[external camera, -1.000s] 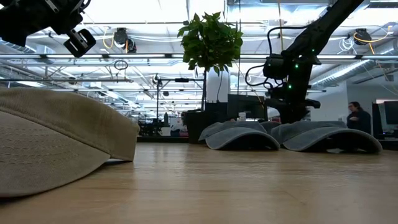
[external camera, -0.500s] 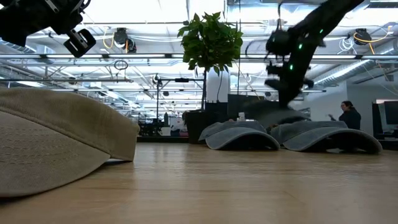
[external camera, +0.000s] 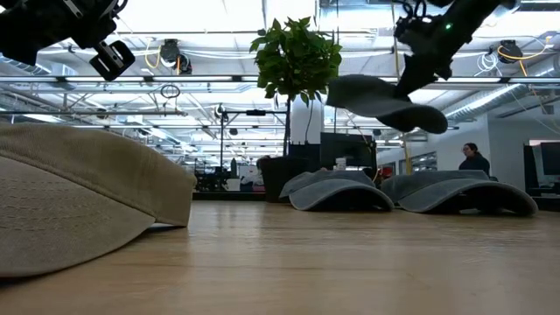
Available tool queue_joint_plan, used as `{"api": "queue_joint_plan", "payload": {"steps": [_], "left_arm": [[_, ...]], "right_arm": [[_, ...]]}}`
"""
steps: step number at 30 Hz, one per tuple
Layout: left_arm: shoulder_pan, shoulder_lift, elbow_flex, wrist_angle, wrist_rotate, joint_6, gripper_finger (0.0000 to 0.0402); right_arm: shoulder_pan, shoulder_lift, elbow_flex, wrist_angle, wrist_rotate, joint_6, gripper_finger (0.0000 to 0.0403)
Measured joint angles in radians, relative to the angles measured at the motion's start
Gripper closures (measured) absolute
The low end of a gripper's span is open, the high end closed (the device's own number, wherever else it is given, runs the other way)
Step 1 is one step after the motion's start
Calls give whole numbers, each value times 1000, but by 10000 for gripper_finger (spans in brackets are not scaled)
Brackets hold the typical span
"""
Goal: Pick & Place hat
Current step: Put the top blue cap into the left transparent bin
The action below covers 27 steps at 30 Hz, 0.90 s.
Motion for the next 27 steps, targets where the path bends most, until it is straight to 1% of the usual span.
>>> {"api": "queue_joint_plan", "payload": {"steps": [2,5,7,9,11,15,19,21,23,25,27], "left_arm": [[0,0,0,18,0,-113,316],[0,0,0,38,0,-266,316],[0,0,0,39,0,-310,316],[0,0,0,39,0,-318,316],[0,0,0,39,0,-308,316],[0,0,0,39,0,-287,316],[0,0,0,39,0,-278,316],[0,0,0,41,-5,-272,316],[1,0,0,51,-48,-212,316],[3,0,0,51,-92,-102,316],[2,0,0,52,-110,10,316]], "right_arm": [[75,-2,-22,33,1,13,402],[181,7,-65,171,10,22,402],[248,21,-94,280,29,20,402],[307,44,-122,383,27,-9,402],[357,75,-142,457,25,-51,402],[419,142,-155,531,22,-184,403],[445,206,-155,621,21,-274,403],[447,228,-155,665,-8,-290,403],[441,247,-155,707,-67,-309,403],[439,262,-155,745,-121,-318,403],[439,268,-155,770,-161,-325,403]]}}
